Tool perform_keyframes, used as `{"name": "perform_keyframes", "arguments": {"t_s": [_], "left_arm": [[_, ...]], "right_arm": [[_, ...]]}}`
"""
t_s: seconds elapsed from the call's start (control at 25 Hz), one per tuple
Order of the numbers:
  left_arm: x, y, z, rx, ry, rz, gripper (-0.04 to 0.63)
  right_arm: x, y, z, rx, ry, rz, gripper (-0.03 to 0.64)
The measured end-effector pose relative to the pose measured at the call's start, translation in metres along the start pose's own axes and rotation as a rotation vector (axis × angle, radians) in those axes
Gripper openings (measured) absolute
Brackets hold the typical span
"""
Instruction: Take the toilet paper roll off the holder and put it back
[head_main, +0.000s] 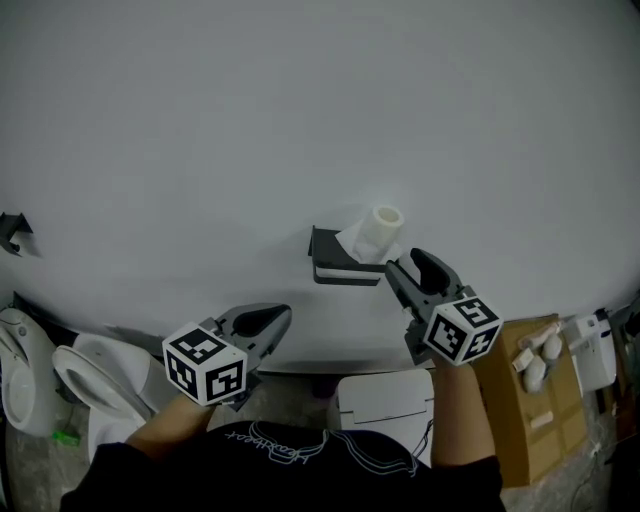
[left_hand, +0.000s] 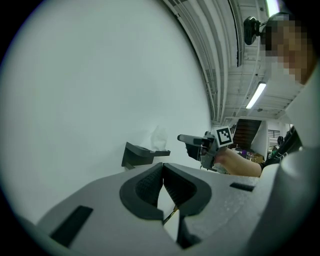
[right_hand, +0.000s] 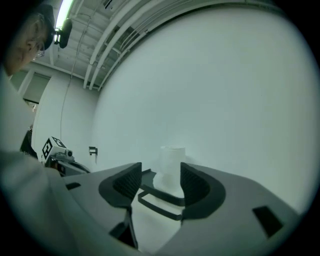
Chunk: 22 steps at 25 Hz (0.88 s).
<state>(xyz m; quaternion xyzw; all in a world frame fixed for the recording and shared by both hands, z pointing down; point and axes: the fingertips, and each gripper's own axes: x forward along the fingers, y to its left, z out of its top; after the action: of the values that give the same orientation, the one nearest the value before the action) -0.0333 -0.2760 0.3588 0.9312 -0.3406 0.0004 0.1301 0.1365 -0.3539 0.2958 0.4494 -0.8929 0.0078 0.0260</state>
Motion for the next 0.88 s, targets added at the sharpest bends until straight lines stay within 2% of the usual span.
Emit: {"name": "perform_keyframes", "arguments": {"t_s": [0.24, 0.32, 0.44, 0.6, 0.72, 0.88], "left_arm": [[-0.018, -0.03, 0.006, 0.018, -0.031, -0.016, 0.006], [-0.021, -0.043, 0.006, 0.023, -0.037, -0.034, 0.006], [-0.024, -0.061, 0.003, 0.027, -0.038, -0.063, 0.006], [-0.028, -0.08, 0.0, 0.03, -0.042, -0.093, 0.006], [-0.027, -0.087, -0.004, 0.028, -0.041, -0.105, 0.006], [-0.026, -0.089, -0.014, 0.013, -0.034, -0.111, 0.006]], "right_arm": [[-0.053, 0.054, -0.004, 0.072, -0.081, 0.039, 0.055], [-0.066, 0.067, -0.012, 0.074, -0.085, 0.04, 0.013], [-0.082, 0.084, -0.025, 0.063, -0.083, 0.06, 0.005], [-0.103, 0.102, -0.037, 0.106, -0.089, 0.118, 0.005], [-0.117, 0.108, -0.047, 0.111, -0.11, 0.135, 0.005], [-0.125, 0.113, -0.067, 0.151, -0.085, 0.143, 0.005]]}}
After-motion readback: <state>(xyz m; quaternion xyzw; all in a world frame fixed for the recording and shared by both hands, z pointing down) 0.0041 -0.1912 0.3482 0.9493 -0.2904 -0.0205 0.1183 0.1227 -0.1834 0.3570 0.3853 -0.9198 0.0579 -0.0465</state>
